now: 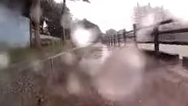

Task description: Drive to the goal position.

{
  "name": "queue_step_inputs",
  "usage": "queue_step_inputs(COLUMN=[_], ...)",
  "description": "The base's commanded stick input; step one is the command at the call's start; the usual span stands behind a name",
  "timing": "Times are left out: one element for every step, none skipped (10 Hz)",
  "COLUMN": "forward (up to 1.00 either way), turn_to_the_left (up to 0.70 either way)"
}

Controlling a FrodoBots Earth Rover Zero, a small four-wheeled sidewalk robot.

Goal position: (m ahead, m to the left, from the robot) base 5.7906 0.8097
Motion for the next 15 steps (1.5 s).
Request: queue_step_inputs(forward=[0.70,0.70,0.70,0.70,0.70,0.70,0.70,0.70,0.70,0.70,0.70,0.70,0.70,0.70,0.70], turn_to_the_left=[0.00,0.00,0.00,0.00,0.00,0.00,0.00,0.00,0.00,0.00,0.00,0.00,0.00,0.00,0.00])
